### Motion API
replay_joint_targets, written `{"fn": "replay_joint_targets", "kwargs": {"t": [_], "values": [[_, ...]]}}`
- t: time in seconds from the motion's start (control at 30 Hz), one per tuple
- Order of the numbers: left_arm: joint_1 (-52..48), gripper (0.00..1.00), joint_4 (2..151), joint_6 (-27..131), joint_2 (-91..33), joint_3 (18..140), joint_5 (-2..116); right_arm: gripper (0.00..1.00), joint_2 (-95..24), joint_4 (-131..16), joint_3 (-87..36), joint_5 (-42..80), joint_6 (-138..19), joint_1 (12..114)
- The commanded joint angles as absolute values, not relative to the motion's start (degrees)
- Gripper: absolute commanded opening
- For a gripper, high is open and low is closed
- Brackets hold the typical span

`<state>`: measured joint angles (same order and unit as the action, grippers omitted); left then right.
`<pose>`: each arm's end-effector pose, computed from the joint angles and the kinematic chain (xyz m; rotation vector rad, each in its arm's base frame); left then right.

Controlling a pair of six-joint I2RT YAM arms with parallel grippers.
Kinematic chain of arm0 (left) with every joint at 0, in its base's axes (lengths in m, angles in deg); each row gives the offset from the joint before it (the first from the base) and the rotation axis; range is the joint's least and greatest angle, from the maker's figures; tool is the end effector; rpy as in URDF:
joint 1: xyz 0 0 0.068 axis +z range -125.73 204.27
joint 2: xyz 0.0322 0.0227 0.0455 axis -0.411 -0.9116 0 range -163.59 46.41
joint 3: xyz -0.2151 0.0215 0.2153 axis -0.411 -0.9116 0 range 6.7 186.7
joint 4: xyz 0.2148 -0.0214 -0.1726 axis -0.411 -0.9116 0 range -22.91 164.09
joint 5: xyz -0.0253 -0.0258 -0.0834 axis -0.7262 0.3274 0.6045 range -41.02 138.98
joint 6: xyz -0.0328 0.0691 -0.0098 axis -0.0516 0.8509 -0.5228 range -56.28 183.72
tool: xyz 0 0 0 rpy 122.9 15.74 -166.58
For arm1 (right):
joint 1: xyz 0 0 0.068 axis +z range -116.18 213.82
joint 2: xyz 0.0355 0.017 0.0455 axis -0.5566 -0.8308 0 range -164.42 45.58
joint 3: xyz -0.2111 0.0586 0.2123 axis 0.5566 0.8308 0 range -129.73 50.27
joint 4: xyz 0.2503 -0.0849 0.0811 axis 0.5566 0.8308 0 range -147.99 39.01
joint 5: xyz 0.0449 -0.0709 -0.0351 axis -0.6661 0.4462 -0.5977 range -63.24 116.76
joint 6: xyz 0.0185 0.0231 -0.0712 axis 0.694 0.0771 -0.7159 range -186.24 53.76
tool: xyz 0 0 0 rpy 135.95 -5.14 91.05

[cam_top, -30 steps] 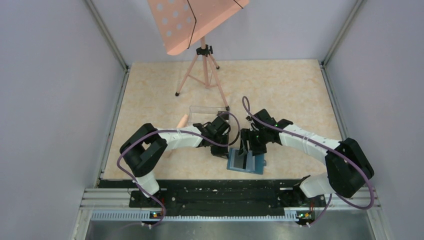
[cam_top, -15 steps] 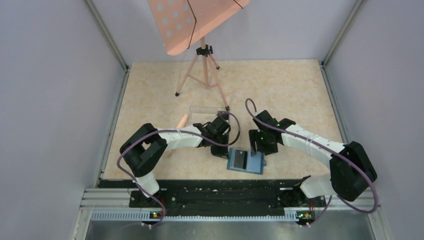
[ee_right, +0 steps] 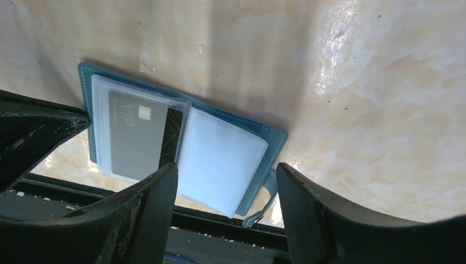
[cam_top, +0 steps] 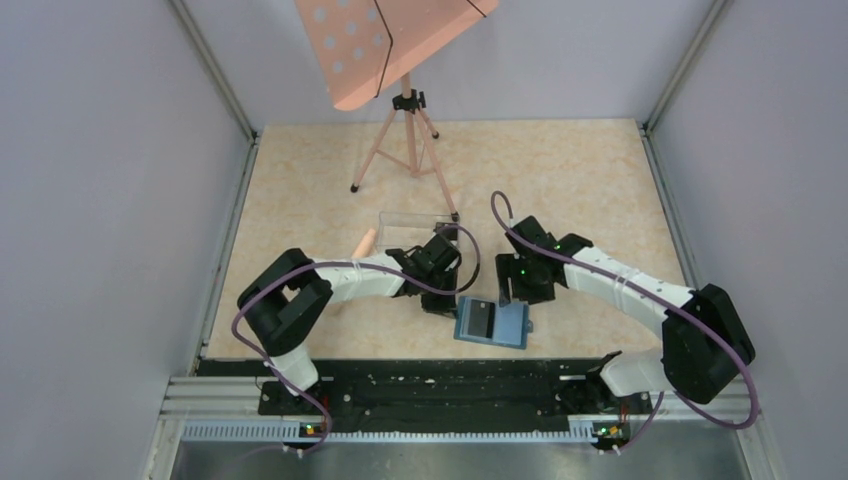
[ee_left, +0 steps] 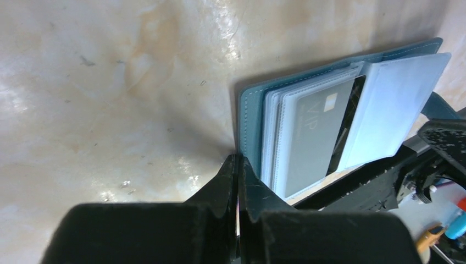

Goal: Put the credit cards into the card holder
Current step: Close the card holder at the center of the board.

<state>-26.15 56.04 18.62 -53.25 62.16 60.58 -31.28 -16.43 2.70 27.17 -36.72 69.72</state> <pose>0.2212 -0.2883 0.1453 0.2055 2.8691 -0.7223 0.2071 0.1492 0.1957 -0.1568 2.8415 0.2510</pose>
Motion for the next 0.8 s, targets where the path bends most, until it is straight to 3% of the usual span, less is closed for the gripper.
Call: {"fn": "replay_joint_targets", "kwargs": {"t": [0.0,0.1,0.23,0.33,0.57,0.77], "values": [[-26.4,0.05,55.6,19.3,-49.1,59.0,53.7,0.68,-29.8,-16.9,-0.6,27.5,-37.5,70.2],[-26.4,0.29,57.1,19.2,-45.3,58.1,51.8,0.69,-30.1,-17.2,-0.3,25.1,-37.0,68.8],[-25.5,0.51,60.5,18.4,-41.9,56.2,52.5,0.7,-28.5,-17.1,2.5,21.0,-35.9,64.3],[-23.8,0.57,66.9,16.7,-41.9,52.5,58.3,0.69,-26.5,-17.1,5.1,19.3,-35.5,62.0],[-21.0,0.6,79.1,11.9,-46.2,47.9,69.5,0.64,-23.7,-16.7,7.3,17.2,-35.3,61.7],[-20.7,0.6,79.9,10.9,-50.0,49.5,72.4,0.43,-20.9,-20.0,6.6,11.0,-37.9,61.8]]}}
